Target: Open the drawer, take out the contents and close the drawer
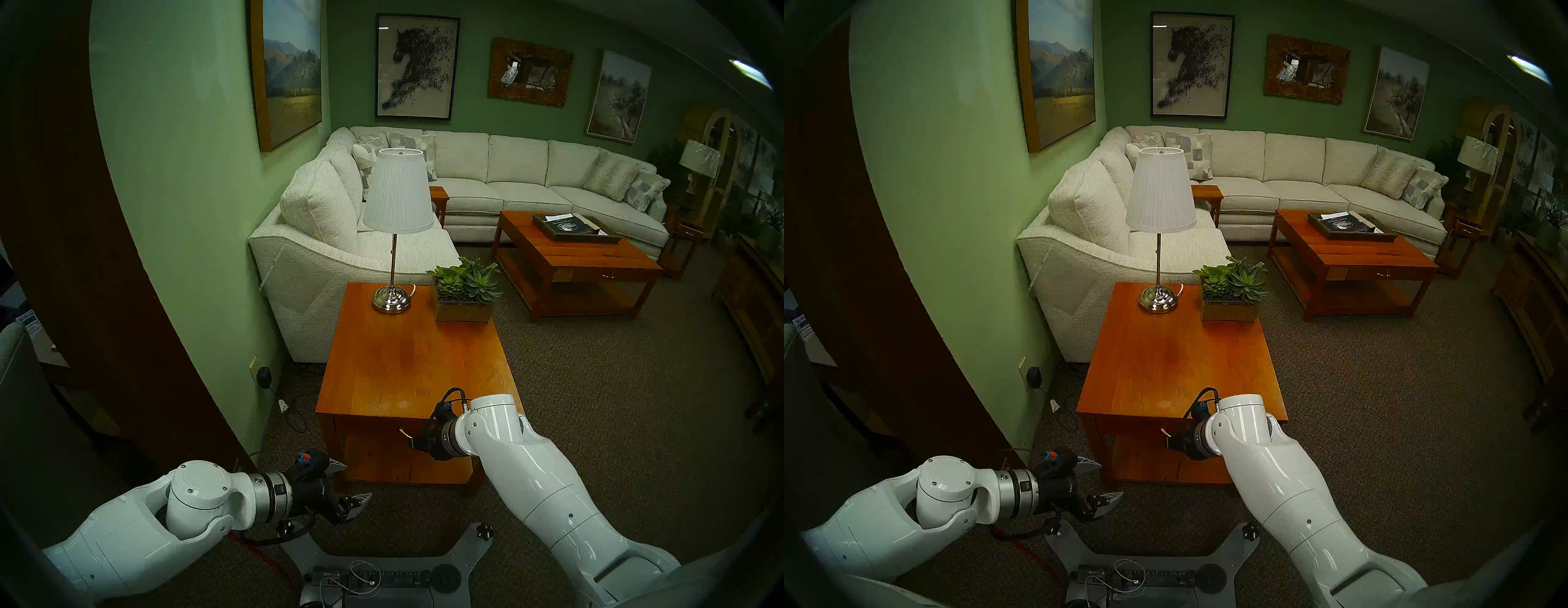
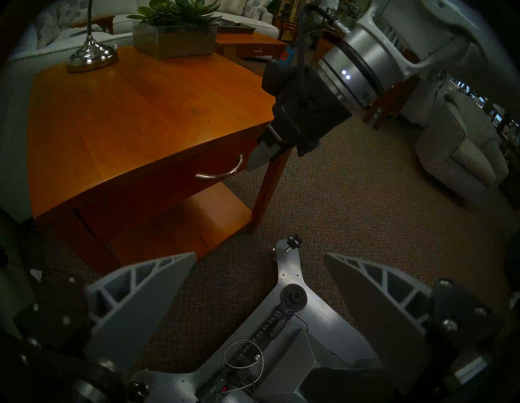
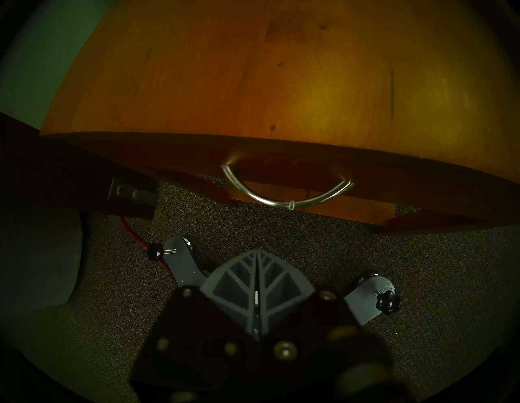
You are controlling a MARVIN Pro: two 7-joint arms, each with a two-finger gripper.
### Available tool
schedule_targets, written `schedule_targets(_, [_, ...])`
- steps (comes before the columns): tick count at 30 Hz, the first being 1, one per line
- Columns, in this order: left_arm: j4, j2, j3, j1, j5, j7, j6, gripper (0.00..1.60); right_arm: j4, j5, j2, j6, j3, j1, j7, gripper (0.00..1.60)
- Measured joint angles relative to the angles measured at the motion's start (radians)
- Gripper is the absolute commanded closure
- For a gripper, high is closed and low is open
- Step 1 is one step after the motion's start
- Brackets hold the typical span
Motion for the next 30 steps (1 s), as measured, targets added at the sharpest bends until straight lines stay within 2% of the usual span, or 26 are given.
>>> schedule_targets(8, [0.000, 0.000, 0.000, 0.000, 0.000, 0.000, 0.000, 0.00, 0.034, -0.013, -0.027, -0.061, 0.013, 0.026, -0.022, 1.60])
schedule_targets(14, [0.000, 0.000, 0.000, 0.000, 0.000, 0.000, 0.000, 0.00, -0.013, -0.015, -0.034, -0.075, 0.020, 0.015, -0.037, 1.60])
schedule_targets(24, [0.000, 0.000, 0.000, 0.000, 0.000, 0.000, 0.000, 0.00, -0.132, 0.000, -0.018, -0.084, 0.037, -0.089, -0.053, 1.60])
schedule_targets(30, [0.000, 0.000, 0.000, 0.000, 0.000, 0.000, 0.000, 0.00, -0.193, -0.014, -0.003, -0.123, 0.038, -0.152, -0.077, 1.60])
